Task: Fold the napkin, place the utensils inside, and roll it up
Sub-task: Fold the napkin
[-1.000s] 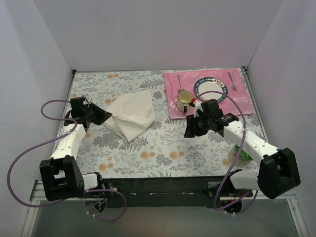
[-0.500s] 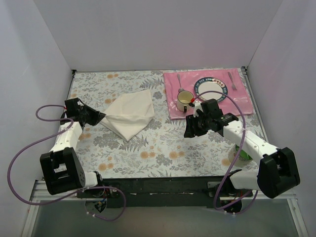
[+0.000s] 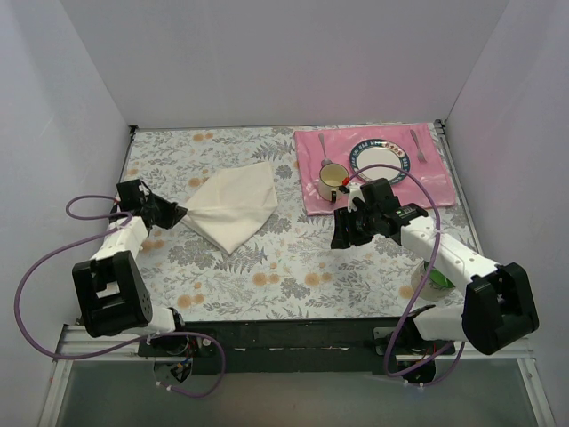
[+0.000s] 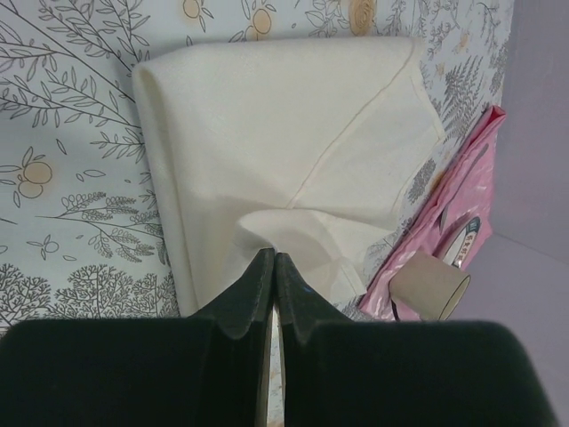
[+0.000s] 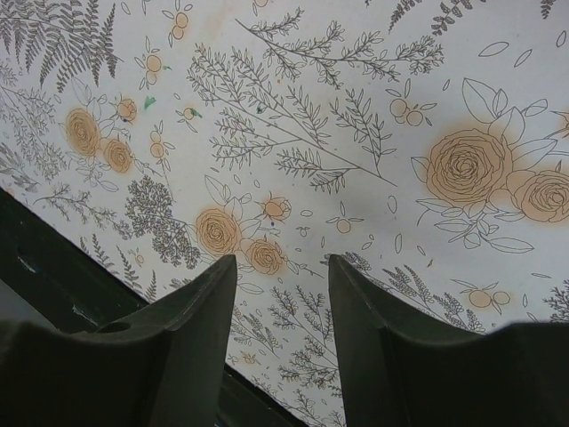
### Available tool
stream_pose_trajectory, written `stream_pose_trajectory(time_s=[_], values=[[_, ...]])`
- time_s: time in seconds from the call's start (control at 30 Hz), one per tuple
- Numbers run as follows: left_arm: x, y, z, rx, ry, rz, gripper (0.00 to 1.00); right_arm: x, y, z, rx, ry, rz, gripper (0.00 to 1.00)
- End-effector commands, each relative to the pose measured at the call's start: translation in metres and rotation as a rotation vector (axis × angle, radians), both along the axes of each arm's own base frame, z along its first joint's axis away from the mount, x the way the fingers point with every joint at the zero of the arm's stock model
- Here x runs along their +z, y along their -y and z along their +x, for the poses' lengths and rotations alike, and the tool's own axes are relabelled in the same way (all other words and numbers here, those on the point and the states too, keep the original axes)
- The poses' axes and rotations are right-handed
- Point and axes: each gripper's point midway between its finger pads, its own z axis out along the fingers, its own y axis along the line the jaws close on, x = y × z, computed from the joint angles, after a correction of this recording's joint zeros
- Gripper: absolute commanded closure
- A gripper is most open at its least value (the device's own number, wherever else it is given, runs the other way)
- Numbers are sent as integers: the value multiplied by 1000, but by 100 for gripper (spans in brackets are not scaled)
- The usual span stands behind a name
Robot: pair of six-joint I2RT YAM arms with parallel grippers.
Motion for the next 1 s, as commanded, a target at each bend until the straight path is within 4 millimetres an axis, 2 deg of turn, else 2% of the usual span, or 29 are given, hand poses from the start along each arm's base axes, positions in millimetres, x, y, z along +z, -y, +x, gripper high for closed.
stream_pose_trajectory(time_s=[0.0,0.03,0.1,0.13,0.17,0.2,0.23,0.33,0.43,0.53,0.6,0.7,0.8,0.83,0.97], values=[[-7,-16,11,38,27,46,88,7,-6,8,17,31,28,46],[-5,-21,14,37,33,79,65,8,-7,8,18,30,31,46],[-2,-35,13,45,15,171,46,7,-7,7,20,26,31,46],[13,-41,17,50,43,210,33,9,-7,7,24,28,35,46],[17,-44,16,47,42,237,22,10,-8,7,26,30,37,46],[14,-46,8,33,7,271,22,11,-7,7,26,35,38,46],[20,-47,6,22,15,287,21,11,-7,7,25,39,36,46],[19,-34,-5,-52,14,296,24,10,-8,6,26,33,41,46],[16,-20,-5,-117,25,322,27,8,-10,6,32,25,53,46],[12,-7,6,-185,16,305,27,6,-13,6,37,16,65,46],[12,-5,19,-191,-6,356,26,6,-13,6,39,16,63,46],[11,2,39,-219,-38,477,31,9,-13,6,43,24,60,46],[-1,-3,51,-228,-109,607,33,10,-12,6,45,28,56,46],[-5,6,55,-265,-116,630,35,11,-12,6,45,31,58,46],[-18,0,57,-285,-202,667,45,12,-11,4,45,34,57,46]])
